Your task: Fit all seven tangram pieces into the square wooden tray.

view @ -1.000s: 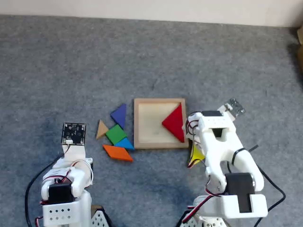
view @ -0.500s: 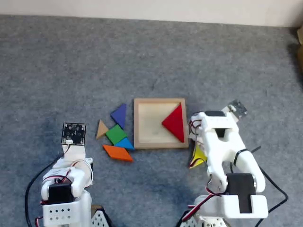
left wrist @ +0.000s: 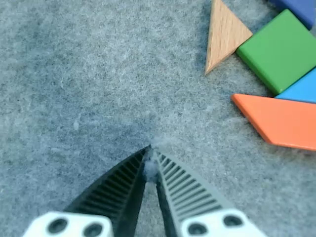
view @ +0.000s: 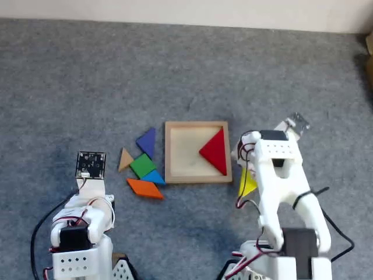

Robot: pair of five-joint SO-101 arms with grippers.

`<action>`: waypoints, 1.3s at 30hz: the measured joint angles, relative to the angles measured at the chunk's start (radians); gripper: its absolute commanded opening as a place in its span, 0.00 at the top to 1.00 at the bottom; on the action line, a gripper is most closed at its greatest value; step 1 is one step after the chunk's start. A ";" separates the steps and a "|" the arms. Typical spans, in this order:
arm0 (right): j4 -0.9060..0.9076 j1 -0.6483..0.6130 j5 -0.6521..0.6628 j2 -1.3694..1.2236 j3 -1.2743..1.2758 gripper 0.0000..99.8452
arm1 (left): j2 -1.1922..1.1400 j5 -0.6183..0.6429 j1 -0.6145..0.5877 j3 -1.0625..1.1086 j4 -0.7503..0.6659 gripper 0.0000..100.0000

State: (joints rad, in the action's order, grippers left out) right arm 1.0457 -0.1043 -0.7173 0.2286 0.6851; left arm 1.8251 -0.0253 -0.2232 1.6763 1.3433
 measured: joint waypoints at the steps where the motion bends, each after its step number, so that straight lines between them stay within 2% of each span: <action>1: 0.000 0.000 0.038 0.015 0.000 0.82 | 0.000 0.000 0.000 0.000 0.000 1.00; 16: 0.003 -0.018 0.701 0.044 -0.121 0.83 | 0.000 0.000 0.000 0.000 0.000 1.00; 27: 0.005 -0.161 1.028 0.040 -0.137 0.83 | 0.000 0.000 0.000 0.000 0.000 1.00; 33: 0.012 -0.190 1.191 -0.124 -0.282 0.83 | 0.000 0.000 0.000 0.000 0.000 1.00; 39: 0.140 -0.236 1.407 -0.325 -0.497 0.83 | 0.000 0.000 0.000 0.000 0.000 1.00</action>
State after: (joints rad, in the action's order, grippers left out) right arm 1.1853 -0.3406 0.6897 -0.0967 0.1880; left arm 1.8251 -0.0253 -0.2232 1.6763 1.3433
